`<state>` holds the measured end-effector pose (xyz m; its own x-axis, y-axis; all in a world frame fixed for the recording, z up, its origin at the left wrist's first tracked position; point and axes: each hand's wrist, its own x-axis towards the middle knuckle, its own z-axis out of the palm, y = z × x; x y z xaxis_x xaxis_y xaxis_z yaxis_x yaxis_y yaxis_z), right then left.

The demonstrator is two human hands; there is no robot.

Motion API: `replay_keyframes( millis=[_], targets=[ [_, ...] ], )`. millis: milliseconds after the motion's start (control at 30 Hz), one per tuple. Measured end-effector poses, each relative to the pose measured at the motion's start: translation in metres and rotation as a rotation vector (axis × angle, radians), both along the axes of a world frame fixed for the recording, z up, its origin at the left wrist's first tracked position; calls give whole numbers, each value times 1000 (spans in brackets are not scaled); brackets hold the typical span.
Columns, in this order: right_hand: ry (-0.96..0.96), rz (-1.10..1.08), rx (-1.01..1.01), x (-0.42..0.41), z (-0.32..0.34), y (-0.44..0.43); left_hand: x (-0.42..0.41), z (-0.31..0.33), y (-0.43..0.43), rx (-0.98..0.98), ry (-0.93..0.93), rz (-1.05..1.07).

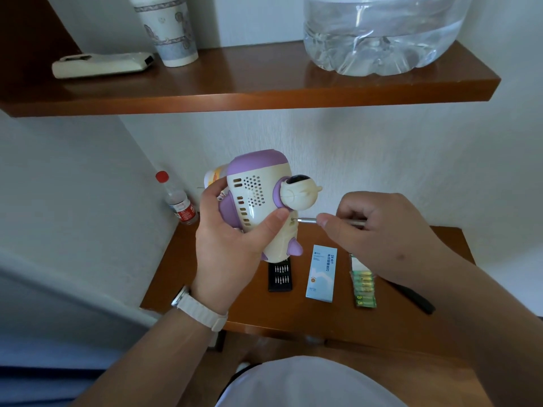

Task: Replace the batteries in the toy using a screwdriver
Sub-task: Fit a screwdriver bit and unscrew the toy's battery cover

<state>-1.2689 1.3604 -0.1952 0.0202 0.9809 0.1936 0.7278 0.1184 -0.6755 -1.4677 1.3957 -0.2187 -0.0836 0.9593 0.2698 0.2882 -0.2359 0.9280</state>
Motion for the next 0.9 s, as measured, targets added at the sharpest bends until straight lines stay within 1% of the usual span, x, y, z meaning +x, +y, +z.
replay_keyframes(
  millis=[133,267,433,700,767,900],
  targets=[
    [56,44,1,-3,2,1,-3,1,2,14,-1,2],
    [27,-7,-20,-10,2,2,-7,1,2,20,-3,2],
    [-15,-15,29,-15,-3,2,-12,-1,2,12,0,2],
    [100,-8,17,-16,-2,-1,-13,-2,-1,7,2,1],
    [73,-20,9,-16,-1,-1,-13,-2,-3,1,-4,5],
    [-64,11,7,-16,-3,-1,-15,-4,-5,-5,-3,27]
  ],
)
